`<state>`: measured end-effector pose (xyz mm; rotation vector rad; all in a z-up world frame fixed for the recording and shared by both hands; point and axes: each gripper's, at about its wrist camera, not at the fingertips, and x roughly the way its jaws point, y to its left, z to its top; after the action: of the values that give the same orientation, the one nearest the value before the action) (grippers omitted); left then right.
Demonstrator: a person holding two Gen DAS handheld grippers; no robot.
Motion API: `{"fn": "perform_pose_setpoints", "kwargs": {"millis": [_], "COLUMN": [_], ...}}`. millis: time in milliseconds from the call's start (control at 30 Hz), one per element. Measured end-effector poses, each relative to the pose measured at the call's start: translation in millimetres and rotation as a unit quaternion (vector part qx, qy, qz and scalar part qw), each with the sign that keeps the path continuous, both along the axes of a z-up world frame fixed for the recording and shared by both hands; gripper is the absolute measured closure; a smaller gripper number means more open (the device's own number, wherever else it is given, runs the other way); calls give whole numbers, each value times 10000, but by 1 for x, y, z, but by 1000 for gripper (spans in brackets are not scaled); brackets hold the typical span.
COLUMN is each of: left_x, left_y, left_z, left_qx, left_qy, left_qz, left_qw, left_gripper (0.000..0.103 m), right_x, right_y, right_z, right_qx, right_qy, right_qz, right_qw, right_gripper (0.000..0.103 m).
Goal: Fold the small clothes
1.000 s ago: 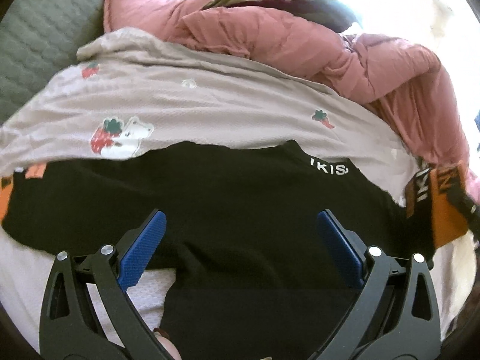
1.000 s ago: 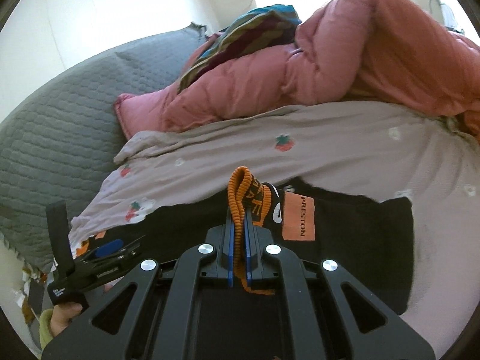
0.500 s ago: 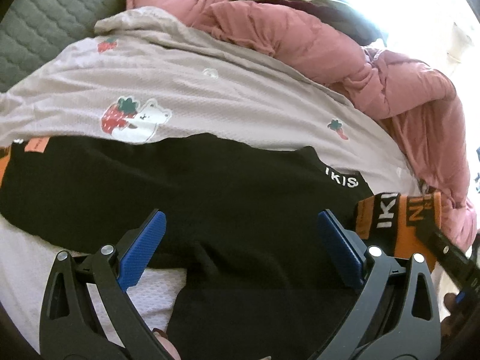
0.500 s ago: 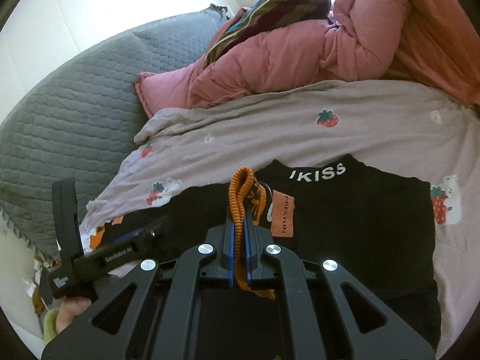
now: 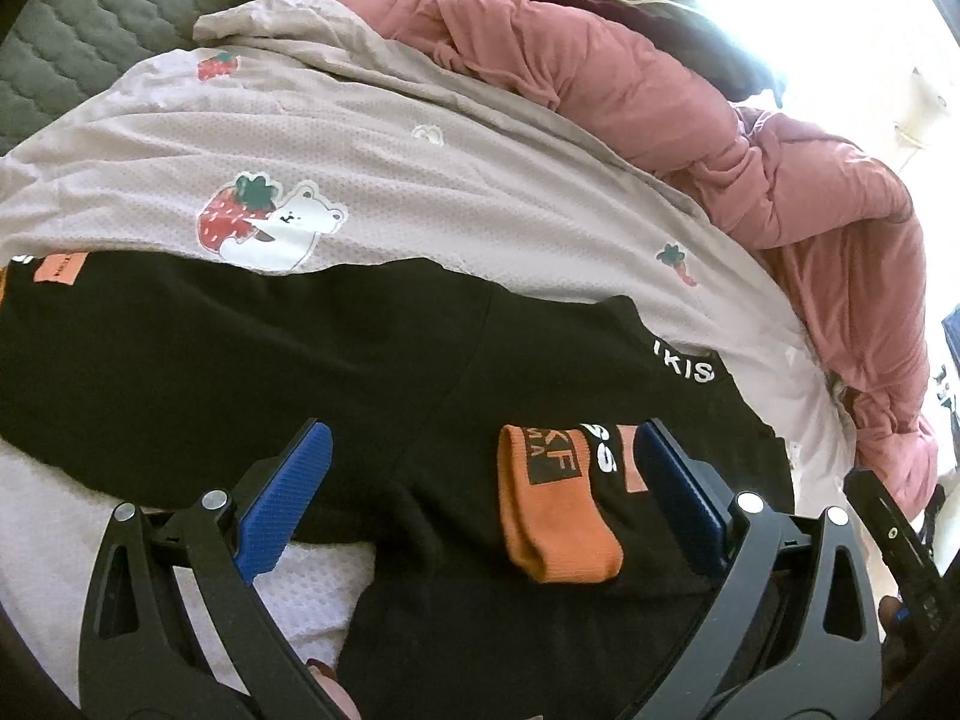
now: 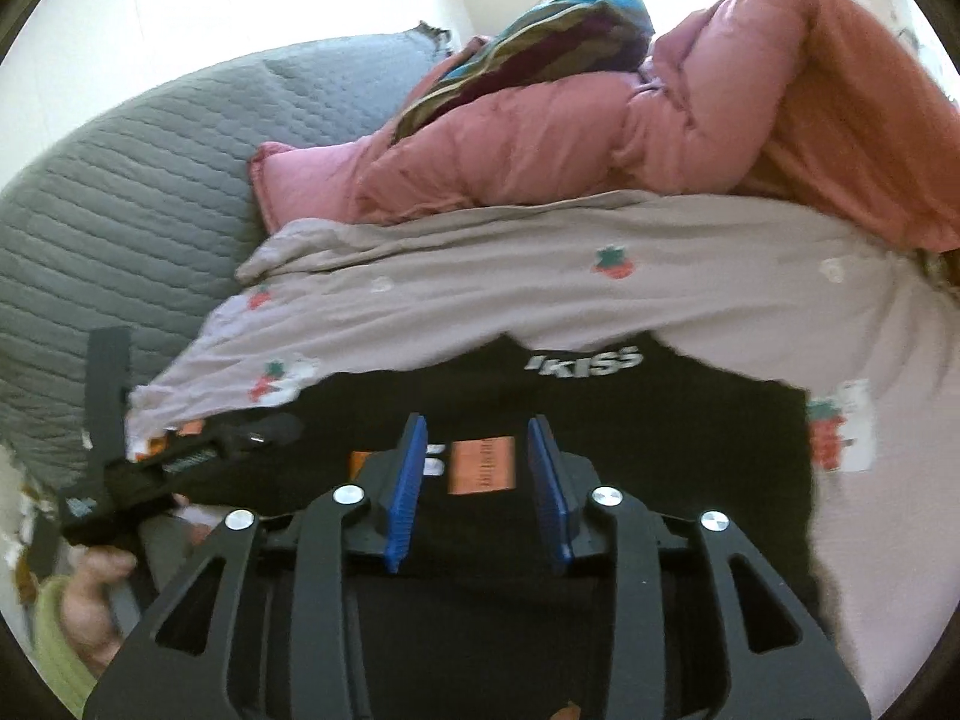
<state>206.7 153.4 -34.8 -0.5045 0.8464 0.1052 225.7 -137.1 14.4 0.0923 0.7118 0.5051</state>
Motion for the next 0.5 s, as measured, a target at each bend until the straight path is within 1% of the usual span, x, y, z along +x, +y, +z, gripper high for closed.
{"fn": "perform_pose_setpoints", "kwargs": {"millis": [67, 133, 167, 200, 233, 267, 333, 400, 433, 467, 500], "left_x": [3, 4, 5, 5, 5, 5, 7, 8, 8, 9, 10], "left_y": [1, -2, -5, -10, -14, -21, -34, -45, -50, -55, -62], "left_z": [-6, -11, -13, -15, -16, -17, -21, -27, -31, -36, -41], "left_qx": [-27, -39, -47, -42, -20, 31, 161, 315, 383, 495, 632], "left_qy": [70, 138, 162, 182, 195, 217, 289, 416, 485, 577, 622], "left_qz": [-23, -81, -126, -191, -244, -332, -497, -534, -530, -507, -509], "left_qw": [10000, 9999, 9998, 9996, 9995, 9992, 9982, 9972, 9967, 9958, 9948], "left_gripper": [9, 11, 19, 24, 31, 35, 35, 35, 32, 26, 26], "right_x": [-1, 0, 0, 0, 0, 0, -2, -4, -4, -5, -5], "right_y": [-12, -25, -33, -43, -52, -58, -77, -96, -101, -109, -113], "right_z": [-4, -9, -12, -16, -19, -20, -25, -29, -30, -33, -35], "right_qx": [-138, -133, -138, -168, -200, -230, -314, -299, -295, -297, -300], "right_qy": [-51, -2, 35, 92, 124, 132, 131, 171, 191, 217, 235], "right_qz": [-150, -269, -365, -460, -556, -633, -819, -1007, -1054, -1128, -1173], "right_qw": [9998, 9996, 9992, 9988, 9982, 9976, 9961, 9943, 9938, 9929, 9924], "right_gripper": [64, 61, 60, 60, 60, 60, 60, 60, 60, 60, 60]}}
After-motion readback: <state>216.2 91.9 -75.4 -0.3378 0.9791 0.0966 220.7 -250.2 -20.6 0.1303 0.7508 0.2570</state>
